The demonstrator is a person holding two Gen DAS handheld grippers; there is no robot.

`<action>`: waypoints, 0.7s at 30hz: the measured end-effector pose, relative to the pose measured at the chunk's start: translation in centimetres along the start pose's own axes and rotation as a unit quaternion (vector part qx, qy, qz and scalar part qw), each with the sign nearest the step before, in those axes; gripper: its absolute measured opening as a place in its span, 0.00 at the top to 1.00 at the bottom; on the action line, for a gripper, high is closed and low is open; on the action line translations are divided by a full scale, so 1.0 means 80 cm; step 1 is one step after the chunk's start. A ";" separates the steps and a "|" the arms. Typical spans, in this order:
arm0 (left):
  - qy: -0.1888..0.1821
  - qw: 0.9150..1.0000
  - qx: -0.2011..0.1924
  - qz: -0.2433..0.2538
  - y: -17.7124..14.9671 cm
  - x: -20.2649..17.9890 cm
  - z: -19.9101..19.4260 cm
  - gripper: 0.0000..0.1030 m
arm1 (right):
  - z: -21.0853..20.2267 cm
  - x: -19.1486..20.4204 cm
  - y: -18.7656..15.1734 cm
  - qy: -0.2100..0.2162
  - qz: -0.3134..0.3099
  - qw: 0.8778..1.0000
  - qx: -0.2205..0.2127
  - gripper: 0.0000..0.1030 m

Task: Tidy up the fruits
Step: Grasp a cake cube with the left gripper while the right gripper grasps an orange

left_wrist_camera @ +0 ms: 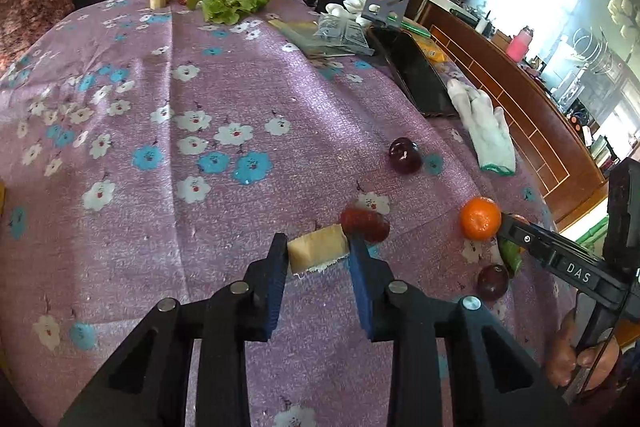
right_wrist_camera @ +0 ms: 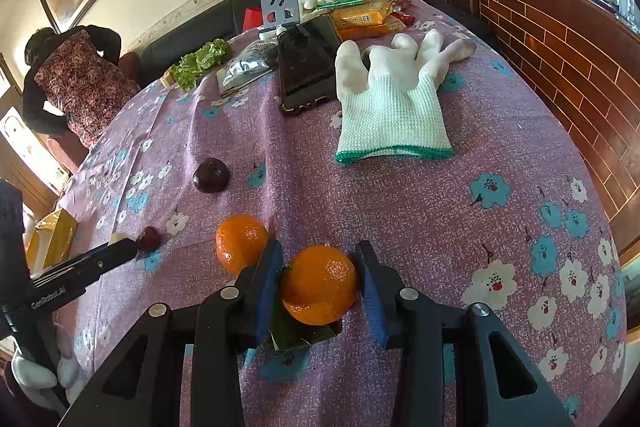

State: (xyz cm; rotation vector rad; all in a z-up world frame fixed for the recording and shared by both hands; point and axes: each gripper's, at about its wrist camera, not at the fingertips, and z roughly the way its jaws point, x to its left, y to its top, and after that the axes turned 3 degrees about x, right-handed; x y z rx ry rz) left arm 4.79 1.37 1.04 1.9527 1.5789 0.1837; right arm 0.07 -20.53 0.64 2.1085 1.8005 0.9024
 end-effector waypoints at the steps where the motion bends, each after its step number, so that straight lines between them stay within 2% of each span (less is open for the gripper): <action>1: -0.002 1.000 -0.003 -0.006 -0.001 0.001 -0.004 0.72 | -0.001 0.001 0.000 -0.002 -0.002 1.000 -0.001 0.62; 5: -0.004 1.000 -0.023 -0.014 -0.005 0.002 -0.027 0.72 | -0.006 -0.001 -0.001 -0.005 0.005 1.000 -0.012 0.62; 9: -0.006 0.999 -0.034 -0.023 -0.010 0.007 -0.050 0.72 | -0.022 -0.006 -0.002 -0.004 0.014 0.999 -0.044 0.62; 15: 0.008 0.997 -0.068 -0.037 -0.031 0.017 -0.113 0.72 | -0.030 -0.004 -0.001 0.015 0.015 0.998 -0.058 0.62; 18: 0.018 0.995 -0.086 -0.053 -0.046 0.034 -0.153 0.72 | -0.037 0.013 -0.002 0.007 -0.008 0.998 -0.066 0.62; 21: 0.037 0.992 -0.105 -0.066 -0.065 0.059 -0.195 0.71 | -0.048 0.045 -0.005 0.044 -0.022 0.998 -0.045 0.62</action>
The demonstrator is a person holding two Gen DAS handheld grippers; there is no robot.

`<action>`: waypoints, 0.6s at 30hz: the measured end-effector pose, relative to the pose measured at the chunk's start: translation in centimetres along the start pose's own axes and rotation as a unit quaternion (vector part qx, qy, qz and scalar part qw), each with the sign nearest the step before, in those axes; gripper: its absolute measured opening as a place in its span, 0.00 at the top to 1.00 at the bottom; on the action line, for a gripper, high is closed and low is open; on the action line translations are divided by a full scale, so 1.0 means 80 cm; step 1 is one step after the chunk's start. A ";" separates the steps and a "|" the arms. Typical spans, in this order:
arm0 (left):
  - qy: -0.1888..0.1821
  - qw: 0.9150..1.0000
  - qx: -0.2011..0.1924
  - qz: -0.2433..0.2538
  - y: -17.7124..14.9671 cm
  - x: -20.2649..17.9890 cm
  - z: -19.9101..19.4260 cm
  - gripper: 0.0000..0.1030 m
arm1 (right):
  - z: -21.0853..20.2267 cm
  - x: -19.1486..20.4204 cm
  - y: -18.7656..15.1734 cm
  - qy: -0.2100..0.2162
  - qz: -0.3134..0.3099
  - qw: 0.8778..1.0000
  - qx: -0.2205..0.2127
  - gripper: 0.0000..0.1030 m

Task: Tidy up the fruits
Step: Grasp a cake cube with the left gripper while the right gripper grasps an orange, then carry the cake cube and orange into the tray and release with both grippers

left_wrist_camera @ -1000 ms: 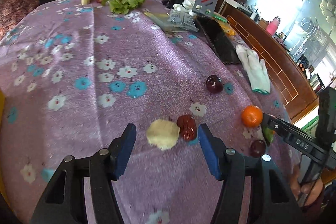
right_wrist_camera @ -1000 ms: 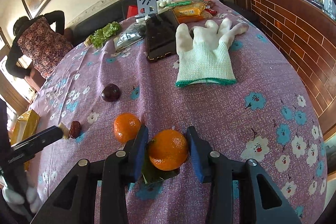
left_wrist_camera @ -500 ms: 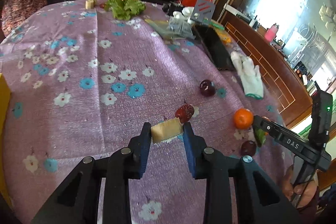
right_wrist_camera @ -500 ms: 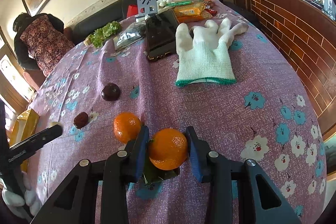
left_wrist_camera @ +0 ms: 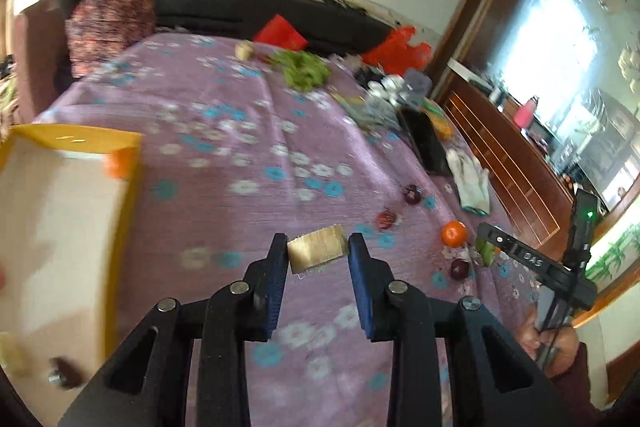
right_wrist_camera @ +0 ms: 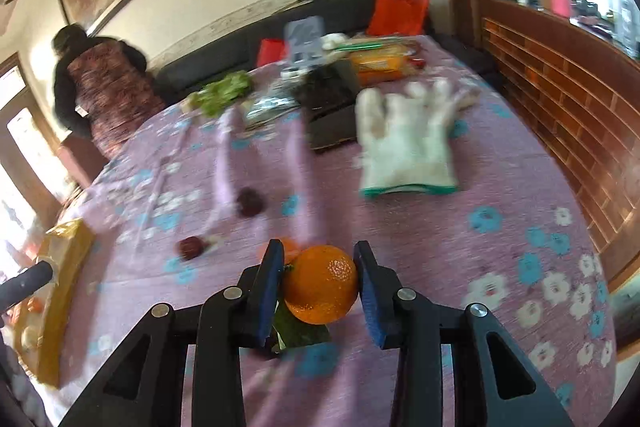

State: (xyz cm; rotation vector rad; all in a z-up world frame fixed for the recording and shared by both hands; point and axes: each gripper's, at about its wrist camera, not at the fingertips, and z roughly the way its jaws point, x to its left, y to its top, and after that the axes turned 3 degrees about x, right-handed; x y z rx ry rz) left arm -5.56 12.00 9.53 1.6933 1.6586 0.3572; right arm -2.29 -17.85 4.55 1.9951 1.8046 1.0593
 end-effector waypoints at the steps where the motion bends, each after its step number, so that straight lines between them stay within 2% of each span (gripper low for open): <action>1: 0.010 1.000 -0.007 -0.002 -0.002 0.010 -0.013 0.71 | -0.005 0.016 0.000 0.014 -0.007 1.000 0.005 0.62; 6: 0.058 0.997 -0.034 -0.032 -0.021 0.084 -0.069 0.71 | -0.029 0.123 -0.006 0.077 -0.077 0.994 0.012 0.62; 10: 0.086 0.992 -0.042 -0.083 -0.036 0.151 -0.099 0.71 | -0.028 0.214 -0.017 0.113 -0.133 0.984 0.026 0.61; 18: 0.144 0.980 -0.040 -0.133 -0.055 0.244 -0.112 0.71 | 0.035 0.368 -0.063 0.177 -0.202 0.956 0.116 0.61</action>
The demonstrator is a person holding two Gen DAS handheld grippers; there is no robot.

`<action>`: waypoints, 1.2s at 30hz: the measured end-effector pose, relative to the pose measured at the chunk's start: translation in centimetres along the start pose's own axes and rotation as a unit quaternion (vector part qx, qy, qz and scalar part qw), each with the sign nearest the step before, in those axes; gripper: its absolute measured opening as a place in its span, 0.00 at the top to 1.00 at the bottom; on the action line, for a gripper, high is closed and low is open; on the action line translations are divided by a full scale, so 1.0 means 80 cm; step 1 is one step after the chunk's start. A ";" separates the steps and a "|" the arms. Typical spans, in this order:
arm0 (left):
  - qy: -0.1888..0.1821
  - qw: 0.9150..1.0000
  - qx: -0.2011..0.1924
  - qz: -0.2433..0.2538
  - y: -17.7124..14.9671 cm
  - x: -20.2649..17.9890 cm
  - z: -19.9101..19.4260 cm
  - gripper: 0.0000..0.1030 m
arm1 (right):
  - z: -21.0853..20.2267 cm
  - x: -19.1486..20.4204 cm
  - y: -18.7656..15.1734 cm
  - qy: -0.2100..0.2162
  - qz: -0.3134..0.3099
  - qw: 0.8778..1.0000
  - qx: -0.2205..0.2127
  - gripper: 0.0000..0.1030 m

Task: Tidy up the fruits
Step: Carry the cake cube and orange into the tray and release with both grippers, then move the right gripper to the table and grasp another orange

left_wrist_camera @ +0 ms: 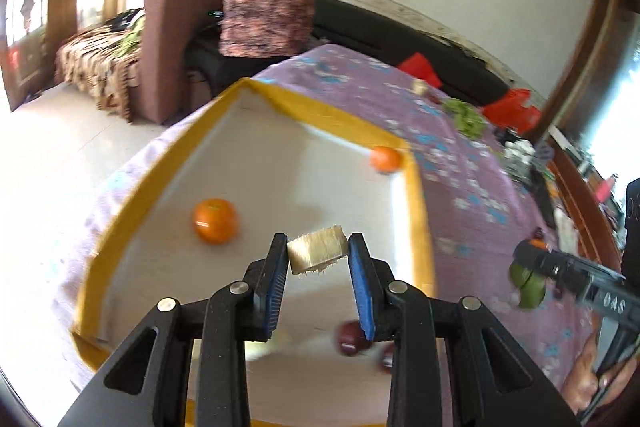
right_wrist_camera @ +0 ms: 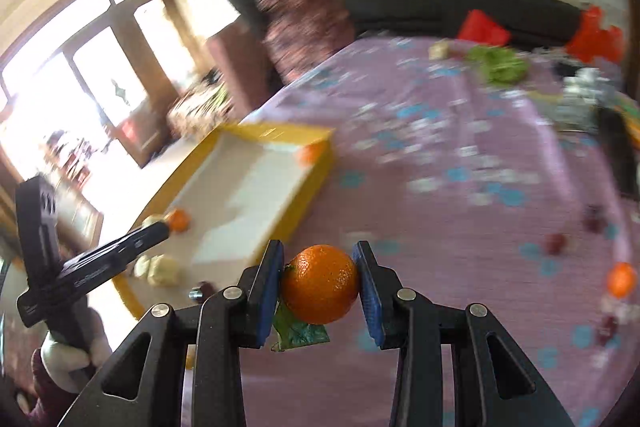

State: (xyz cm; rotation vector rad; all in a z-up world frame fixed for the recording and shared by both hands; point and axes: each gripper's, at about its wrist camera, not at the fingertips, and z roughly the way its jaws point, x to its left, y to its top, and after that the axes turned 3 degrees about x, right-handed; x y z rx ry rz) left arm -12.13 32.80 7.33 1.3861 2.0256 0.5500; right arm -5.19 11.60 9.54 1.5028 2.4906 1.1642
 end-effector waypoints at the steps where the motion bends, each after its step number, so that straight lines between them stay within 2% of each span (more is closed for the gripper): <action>1: 0.011 1.000 0.004 -0.004 0.003 0.010 0.006 0.71 | 0.018 0.013 0.003 0.010 -0.003 1.000 0.013 0.61; 5: 0.020 0.999 0.023 -0.021 0.012 0.040 0.027 0.71 | 0.075 0.049 0.012 0.027 -0.017 0.998 0.053 0.61; 8: 0.015 0.999 0.035 -0.032 0.013 0.053 0.037 0.71 | 0.110 0.070 0.015 0.013 -0.035 0.997 0.069 0.61; 11: 0.011 0.999 0.031 -0.034 0.016 0.056 0.037 0.71 | 0.136 0.080 0.012 0.004 -0.044 0.996 0.082 0.61; 13: 0.008 0.999 0.028 -0.039 0.018 0.056 0.034 0.68 | 0.143 0.086 0.011 -0.004 -0.056 0.995 0.079 0.61; 15: -0.007 0.998 0.024 -0.050 0.019 0.060 0.029 0.56 | 0.147 0.090 0.008 -0.001 -0.064 0.994 0.084 0.60; 22: -0.016 0.999 0.003 -0.045 0.015 0.050 -0.005 0.40 | 0.120 0.094 0.012 -0.004 -0.069 0.996 0.050 0.59; 25: -0.005 0.999 0.001 -0.044 0.010 0.036 -0.023 0.35 | 0.099 0.086 0.011 -0.008 -0.061 0.998 0.032 0.52; 27: -0.006 0.999 -0.004 -0.043 0.006 0.027 -0.036 0.24 | 0.088 0.081 0.010 -0.016 -0.058 0.998 0.023 0.49; 29: -0.006 0.999 -0.009 -0.043 0.000 0.017 -0.047 0.19 | 0.078 0.070 0.005 -0.023 -0.050 0.998 0.018 0.48; 30: 0.000 0.999 -0.010 -0.042 -0.001 0.012 -0.051 0.16 | 0.072 0.062 0.002 -0.024 -0.042 0.999 0.016 0.48; 32: 0.035 0.999 -0.019 -0.029 -0.007 -0.005 -0.060 0.11 | 0.059 0.050 -0.003 -0.027 -0.029 0.999 0.013 0.48; 36: 0.072 0.997 -0.040 0.008 -0.020 -0.038 -0.072 0.10 | 0.033 0.024 -0.014 -0.032 -0.004 0.999 0.007 0.48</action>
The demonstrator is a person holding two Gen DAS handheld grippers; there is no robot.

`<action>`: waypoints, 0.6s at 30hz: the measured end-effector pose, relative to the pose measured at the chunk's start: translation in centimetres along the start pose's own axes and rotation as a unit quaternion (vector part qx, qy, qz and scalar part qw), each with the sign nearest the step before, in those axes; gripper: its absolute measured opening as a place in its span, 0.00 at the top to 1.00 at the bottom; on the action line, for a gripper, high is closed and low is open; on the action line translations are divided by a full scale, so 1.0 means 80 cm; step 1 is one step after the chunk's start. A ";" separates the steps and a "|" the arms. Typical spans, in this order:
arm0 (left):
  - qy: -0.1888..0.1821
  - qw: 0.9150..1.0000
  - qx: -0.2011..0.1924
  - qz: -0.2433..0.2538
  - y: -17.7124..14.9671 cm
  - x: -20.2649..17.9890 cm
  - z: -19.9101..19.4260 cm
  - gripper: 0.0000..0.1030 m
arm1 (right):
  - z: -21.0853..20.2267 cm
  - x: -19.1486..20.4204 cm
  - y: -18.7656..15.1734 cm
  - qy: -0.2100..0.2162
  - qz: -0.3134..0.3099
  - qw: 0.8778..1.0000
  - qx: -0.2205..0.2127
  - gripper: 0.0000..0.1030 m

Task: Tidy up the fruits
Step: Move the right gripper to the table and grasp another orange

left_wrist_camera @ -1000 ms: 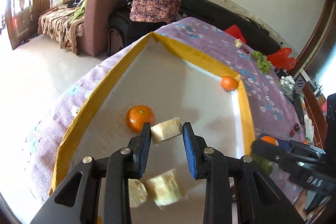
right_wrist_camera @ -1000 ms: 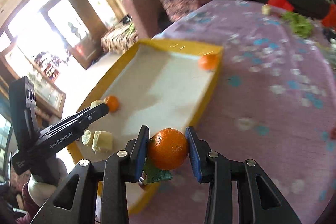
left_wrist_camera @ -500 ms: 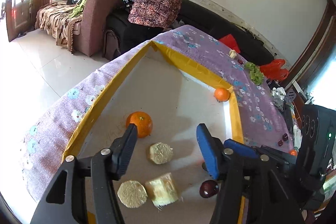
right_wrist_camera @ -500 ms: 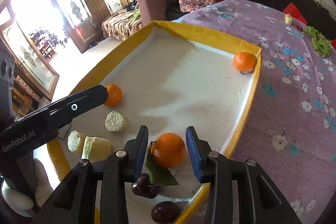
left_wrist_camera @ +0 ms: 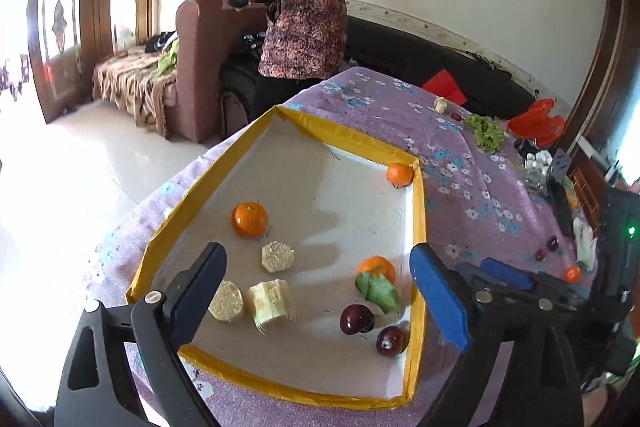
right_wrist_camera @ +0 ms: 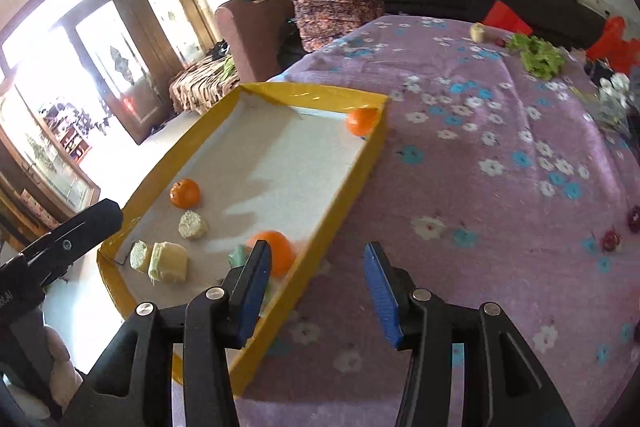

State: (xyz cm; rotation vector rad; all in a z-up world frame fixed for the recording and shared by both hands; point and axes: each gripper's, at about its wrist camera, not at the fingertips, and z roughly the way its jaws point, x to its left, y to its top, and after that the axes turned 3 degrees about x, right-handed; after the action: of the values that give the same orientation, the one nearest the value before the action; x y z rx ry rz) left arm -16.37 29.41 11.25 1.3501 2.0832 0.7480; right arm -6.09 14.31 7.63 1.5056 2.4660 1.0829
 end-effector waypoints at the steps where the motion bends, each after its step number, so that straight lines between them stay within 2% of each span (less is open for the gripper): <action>1: 0.007 1.000 0.000 0.006 -0.003 -0.007 -0.002 0.10 | -0.008 -0.009 -0.004 -0.005 0.005 1.000 -0.004 0.48; 6: 0.035 0.998 -0.009 0.049 -0.017 -0.045 -0.017 0.10 | -0.045 -0.055 -0.027 -0.020 0.037 0.999 -0.019 0.46; 13: 0.038 0.994 -0.014 0.101 -0.025 -0.097 -0.033 0.10 | -0.098 -0.133 -0.051 -0.059 0.087 0.994 -0.042 0.45; 16: 0.024 0.994 -0.006 0.110 -0.027 -0.112 -0.035 0.10 | -0.126 -0.172 -0.060 -0.072 0.115 0.989 -0.054 0.45; 18: -0.004 0.994 -0.001 0.109 -0.029 -0.117 -0.038 0.10 | -0.147 -0.203 -0.065 -0.087 0.128 0.986 -0.068 0.45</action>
State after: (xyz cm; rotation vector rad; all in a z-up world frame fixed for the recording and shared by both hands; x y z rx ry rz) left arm -16.64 19.46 13.05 1.5942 1.9476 0.8316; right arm -6.08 -6.41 8.63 1.8248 2.0830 1.0754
